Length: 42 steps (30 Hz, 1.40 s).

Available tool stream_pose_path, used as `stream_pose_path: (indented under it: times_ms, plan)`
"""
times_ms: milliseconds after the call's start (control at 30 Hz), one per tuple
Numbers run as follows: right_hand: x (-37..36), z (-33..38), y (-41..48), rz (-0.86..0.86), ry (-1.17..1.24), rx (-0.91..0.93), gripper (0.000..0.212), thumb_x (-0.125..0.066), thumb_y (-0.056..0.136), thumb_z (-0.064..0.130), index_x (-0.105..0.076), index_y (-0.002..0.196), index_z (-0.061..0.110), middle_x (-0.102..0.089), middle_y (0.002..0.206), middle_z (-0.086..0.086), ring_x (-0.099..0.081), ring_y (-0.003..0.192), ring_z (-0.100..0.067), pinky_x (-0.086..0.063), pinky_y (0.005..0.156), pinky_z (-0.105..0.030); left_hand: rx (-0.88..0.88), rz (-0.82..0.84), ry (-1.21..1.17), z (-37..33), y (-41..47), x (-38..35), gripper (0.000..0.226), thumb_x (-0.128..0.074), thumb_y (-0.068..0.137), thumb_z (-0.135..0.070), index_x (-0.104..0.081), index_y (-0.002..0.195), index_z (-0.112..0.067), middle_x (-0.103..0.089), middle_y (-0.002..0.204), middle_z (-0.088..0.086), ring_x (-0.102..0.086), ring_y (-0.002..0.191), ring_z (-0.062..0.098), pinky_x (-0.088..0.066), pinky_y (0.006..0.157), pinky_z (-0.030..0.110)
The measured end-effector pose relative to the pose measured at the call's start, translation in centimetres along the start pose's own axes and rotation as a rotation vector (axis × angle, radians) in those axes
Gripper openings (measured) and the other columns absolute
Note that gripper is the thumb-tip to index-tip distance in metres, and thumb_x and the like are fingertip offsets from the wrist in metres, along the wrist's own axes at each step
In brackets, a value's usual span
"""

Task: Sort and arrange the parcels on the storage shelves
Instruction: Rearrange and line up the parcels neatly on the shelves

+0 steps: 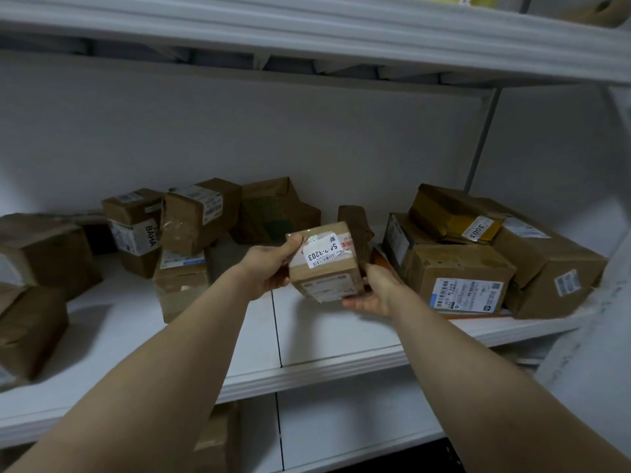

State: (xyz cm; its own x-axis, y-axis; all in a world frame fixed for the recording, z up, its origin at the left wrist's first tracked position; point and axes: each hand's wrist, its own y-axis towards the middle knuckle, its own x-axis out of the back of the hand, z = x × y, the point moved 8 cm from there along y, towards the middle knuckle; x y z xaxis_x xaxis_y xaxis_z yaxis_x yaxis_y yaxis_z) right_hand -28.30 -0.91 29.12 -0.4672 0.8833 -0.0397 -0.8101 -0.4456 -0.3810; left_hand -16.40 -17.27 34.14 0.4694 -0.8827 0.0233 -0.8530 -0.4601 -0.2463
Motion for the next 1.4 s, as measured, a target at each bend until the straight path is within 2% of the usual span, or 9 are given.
stream_pose_path:
  times_ms: [133,300,467,633,867,1000,1133,1300,1400]
  plan:
    - [-0.6,0.0,0.2,0.022,0.106,0.015,0.046,-0.053,0.094,0.048,-0.055,0.128,0.017,-0.063,0.104,-0.012,-0.062,0.087,-0.029,-0.056,0.073,-0.046,-0.002,0.005,0.014,0.3,-0.1,0.7,0.047,-0.063,0.087,-0.041,-0.064,0.116,-0.003,-0.071,0.101,0.010,-0.065,0.099,0.025,-0.052,0.091,0.036]
    - [-1.4,0.5,0.2,0.092,0.276,0.022,0.083,-0.076,0.059,0.067,-0.057,0.127,0.023,-0.070,0.112,-0.013,-0.069,0.097,-0.034,-0.055,0.080,-0.056,0.101,0.125,0.022,1.2,-1.1,0.4,0.055,-0.050,0.088,-0.057,-0.058,0.122,-0.015,-0.062,0.115,0.011,-0.057,0.109,0.029,-0.048,0.090,0.044]
    - [-1.3,1.9,-0.4,0.070,0.308,0.181,0.054,-0.074,0.077,0.024,-0.056,0.127,0.013,-0.067,0.115,-0.018,-0.067,0.100,-0.032,-0.056,0.082,-0.045,0.115,0.151,0.112,1.8,-1.3,0.7,0.049,-0.060,0.086,-0.049,-0.057,0.120,-0.014,-0.061,0.117,0.011,-0.057,0.109,0.029,-0.047,0.094,0.045]
    - [-1.3,2.7,-1.2,0.154,0.319,0.244,0.081,-0.069,0.067,-0.015,-0.043,0.134,0.022,-0.056,0.121,-0.012,-0.061,0.104,-0.032,-0.057,0.077,-0.044,0.127,0.149,0.309,2.2,-1.4,0.2,0.022,-0.061,0.088,-0.009,-0.061,0.109,-0.007,-0.064,0.112,0.011,-0.061,0.104,0.024,-0.044,0.103,0.044]
    - [-2.8,2.7,-2.4,0.277,0.072,0.295,0.119,-0.064,0.064,-0.029,-0.009,0.154,0.025,-0.024,0.157,-0.002,-0.034,0.139,-0.027,-0.052,0.091,-0.038,0.153,0.133,0.150,2.0,-1.3,-1.5,0.073,-0.050,0.078,-0.073,-0.044,0.122,-0.016,-0.053,0.120,0.010,-0.049,0.120,0.034,-0.038,0.103,0.052]
    - [-2.6,2.1,-2.1,0.235,-0.040,0.288,0.121,-0.067,0.061,-0.028,-0.008,0.155,0.021,-0.028,0.155,-0.009,-0.041,0.133,-0.029,-0.050,0.097,-0.044,0.055,0.064,0.273,1.4,-0.9,-1.6,0.091,-0.072,0.067,-0.063,-0.039,0.136,-0.013,-0.053,0.128,0.010,-0.054,0.112,0.029,-0.047,0.097,0.047]
    - [-1.8,1.8,-2.6,0.143,-0.137,0.332,0.129,-0.071,0.057,-0.027,-0.002,0.155,0.022,-0.025,0.157,-0.004,-0.032,0.140,-0.026,-0.044,0.104,-0.049,-0.176,0.049,0.424,-1.0,-1.2,-2.8,0.064,-0.073,0.077,-0.042,-0.052,0.129,-0.012,-0.059,0.124,0.007,-0.056,0.100,0.019,-0.047,0.082,0.025]
    - [-2.3,1.1,-3.7,0.121,-0.227,0.370,0.135,-0.077,0.058,-0.021,0.006,0.153,0.028,-0.015,0.160,0.000,-0.023,0.145,-0.024,-0.035,0.110,-0.054,-0.149,0.021,0.823,-1.2,-0.8,-3.7,0.115,-0.072,0.065,-0.066,-0.016,0.150,-0.011,-0.030,0.150,0.016,-0.035,0.134,0.035,-0.037,0.108,0.041]
    - [-2.8,0.9,-4.7,0.109,-0.268,0.397,0.131,-0.078,0.063,-0.015,0.007,0.154,0.026,-0.015,0.160,0.000,-0.021,0.146,-0.023,-0.029,0.114,-0.052,-0.107,-0.059,1.008,-0.7,-1.4,-3.8,0.117,-0.070,0.063,-0.070,-0.016,0.150,-0.013,-0.027,0.148,0.017,-0.029,0.134,0.037,-0.033,0.108,0.043]
